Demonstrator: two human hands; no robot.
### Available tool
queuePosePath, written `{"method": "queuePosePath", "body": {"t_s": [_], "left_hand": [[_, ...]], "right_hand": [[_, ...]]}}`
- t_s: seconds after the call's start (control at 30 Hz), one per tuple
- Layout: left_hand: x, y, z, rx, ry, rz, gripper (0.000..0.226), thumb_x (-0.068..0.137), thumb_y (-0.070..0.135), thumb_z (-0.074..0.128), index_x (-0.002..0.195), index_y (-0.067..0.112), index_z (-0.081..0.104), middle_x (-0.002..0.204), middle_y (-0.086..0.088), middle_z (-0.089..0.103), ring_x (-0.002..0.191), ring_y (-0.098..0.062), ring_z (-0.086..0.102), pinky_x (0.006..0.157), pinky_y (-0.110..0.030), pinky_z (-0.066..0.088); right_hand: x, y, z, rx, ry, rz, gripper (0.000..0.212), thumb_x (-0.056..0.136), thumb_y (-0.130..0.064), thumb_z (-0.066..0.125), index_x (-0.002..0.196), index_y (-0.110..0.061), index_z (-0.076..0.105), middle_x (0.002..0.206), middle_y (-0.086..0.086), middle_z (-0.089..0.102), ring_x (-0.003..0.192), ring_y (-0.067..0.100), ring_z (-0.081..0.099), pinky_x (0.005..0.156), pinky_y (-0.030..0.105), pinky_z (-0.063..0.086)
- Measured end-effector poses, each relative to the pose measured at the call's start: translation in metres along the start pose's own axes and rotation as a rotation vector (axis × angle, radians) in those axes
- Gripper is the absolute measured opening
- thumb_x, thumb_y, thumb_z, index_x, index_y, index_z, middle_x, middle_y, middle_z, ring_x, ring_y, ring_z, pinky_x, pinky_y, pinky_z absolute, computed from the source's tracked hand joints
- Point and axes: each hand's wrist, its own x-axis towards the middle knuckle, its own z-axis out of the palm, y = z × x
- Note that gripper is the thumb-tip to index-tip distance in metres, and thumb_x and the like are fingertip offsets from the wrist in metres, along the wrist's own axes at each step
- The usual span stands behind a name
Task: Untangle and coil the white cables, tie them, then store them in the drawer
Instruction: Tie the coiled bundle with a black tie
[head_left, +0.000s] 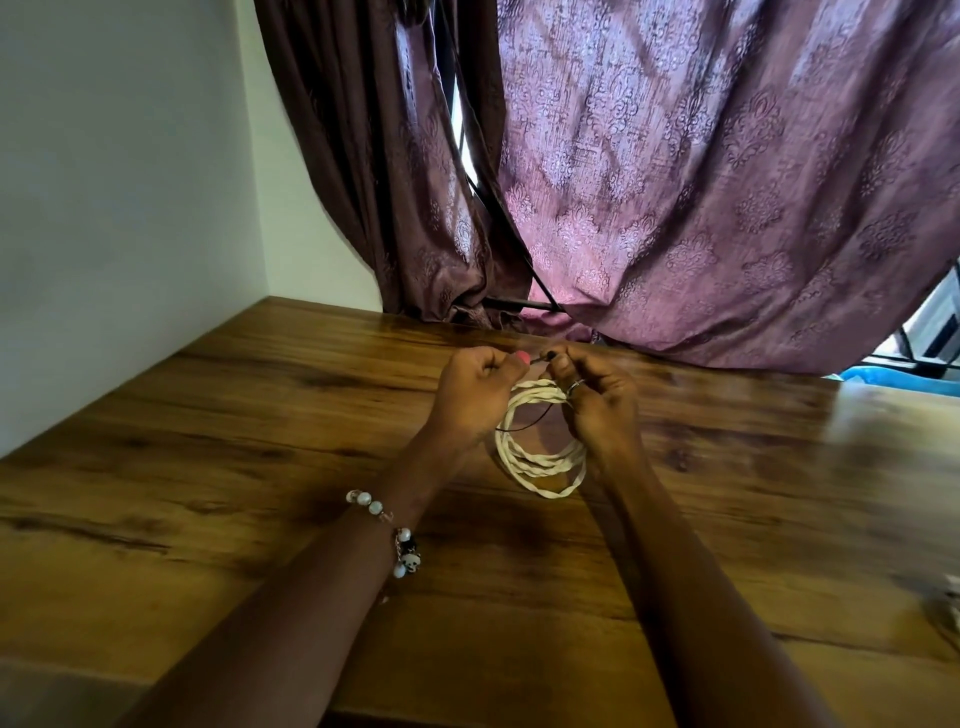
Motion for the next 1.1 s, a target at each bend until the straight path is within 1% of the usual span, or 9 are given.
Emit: {"method": "queuePosePath", "body": {"t_s": [0.07, 0.23, 0.37, 0.6, 0.7, 0.77, 0.87, 0.97, 1.1], "left_hand": [[0.000, 0.001, 0.000, -0.006, 0.000, -0.006, 0.025, 0.091, 0.022, 0.061, 0.082, -0.001, 0.067, 0.079, -0.020, 0.068, 0.070, -0.024, 0.061, 0.071, -0.050, 0.052], [-0.003, 0.005, 0.001, -0.052, -0.030, -0.038, 0.024, 0.094, 0.018, 0.058, 0.087, -0.004, 0.066, 0.071, -0.009, 0.064, 0.062, -0.017, 0.058, 0.061, -0.029, 0.045], [-0.002, 0.004, 0.001, -0.086, -0.047, -0.048, 0.024, 0.094, 0.016, 0.057, 0.090, -0.006, 0.066, 0.075, -0.012, 0.065, 0.067, -0.020, 0.060, 0.065, -0.031, 0.046], [-0.005, 0.007, -0.001, -0.081, -0.085, -0.019, 0.018, 0.092, 0.014, 0.059, 0.087, -0.001, 0.069, 0.075, -0.011, 0.065, 0.068, -0.017, 0.057, 0.061, -0.027, 0.043], [-0.007, 0.007, -0.003, -0.105, -0.092, -0.039, 0.017, 0.092, 0.016, 0.060, 0.080, 0.006, 0.067, 0.067, -0.005, 0.063, 0.057, -0.011, 0.056, 0.054, -0.023, 0.043], [-0.007, 0.007, -0.003, -0.091, -0.102, -0.035, 0.018, 0.093, 0.019, 0.059, 0.079, 0.009, 0.063, 0.058, -0.004, 0.057, 0.043, -0.008, 0.046, 0.046, -0.022, 0.036], [-0.007, 0.006, 0.000, -0.026, -0.091, 0.074, 0.013, 0.093, 0.021, 0.059, 0.096, 0.010, 0.057, 0.059, -0.006, 0.061, 0.035, -0.010, 0.046, 0.042, -0.023, 0.037], [-0.010, 0.010, 0.000, 0.026, -0.137, 0.217, 0.022, 0.093, 0.018, 0.058, 0.113, 0.015, 0.049, 0.061, -0.013, 0.064, 0.034, -0.016, 0.049, 0.037, -0.023, 0.039], [-0.008, 0.018, -0.007, 0.025, -0.237, 0.230, 0.010, 0.092, 0.010, 0.060, 0.098, 0.016, 0.063, 0.062, -0.018, 0.065, 0.034, -0.024, 0.053, 0.037, -0.023, 0.043]], "right_hand": [[0.001, -0.001, 0.000, -0.003, -0.001, -0.005, 0.024, 0.091, -0.003, 0.058, 0.088, -0.023, 0.071, 0.086, -0.007, 0.071, 0.085, 0.012, 0.063, 0.076, 0.026, 0.049], [0.001, 0.000, 0.000, -0.005, -0.020, -0.018, 0.027, 0.091, -0.002, 0.058, 0.087, -0.024, 0.073, 0.089, -0.002, 0.071, 0.088, 0.015, 0.062, 0.079, 0.029, 0.048], [0.001, 0.000, -0.001, -0.002, -0.066, -0.038, 0.028, 0.091, -0.004, 0.058, 0.086, -0.027, 0.074, 0.092, 0.003, 0.071, 0.090, 0.020, 0.063, 0.082, 0.034, 0.049], [0.002, -0.002, -0.002, -0.045, -0.130, -0.074, 0.014, 0.091, 0.002, 0.056, 0.098, 0.000, 0.068, 0.088, 0.005, 0.069, 0.086, 0.013, 0.063, 0.077, 0.023, 0.050], [0.003, -0.003, -0.002, -0.084, -0.148, -0.101, 0.014, 0.090, 0.004, 0.057, 0.096, -0.001, 0.068, 0.082, -0.007, 0.070, 0.083, 0.007, 0.063, 0.076, 0.020, 0.049], [0.004, -0.002, -0.002, -0.116, -0.159, -0.121, 0.013, 0.089, 0.003, 0.057, 0.095, 0.001, 0.068, 0.083, -0.003, 0.069, 0.083, 0.009, 0.063, 0.077, 0.022, 0.049], [0.006, -0.002, -0.002, -0.133, -0.188, -0.121, 0.010, 0.090, 0.001, 0.058, 0.092, 0.002, 0.068, 0.081, 0.001, 0.066, 0.081, 0.013, 0.060, 0.076, 0.026, 0.048], [0.007, -0.003, -0.003, -0.110, -0.220, -0.107, 0.013, 0.092, -0.003, 0.059, 0.090, 0.008, 0.066, 0.079, 0.007, 0.062, 0.078, 0.019, 0.057, 0.074, 0.030, 0.046], [0.006, -0.008, -0.007, -0.135, -0.241, -0.117, 0.012, 0.089, 0.003, 0.058, 0.095, 0.002, 0.069, 0.077, 0.006, 0.064, 0.075, 0.009, 0.057, 0.071, 0.021, 0.047]]}}
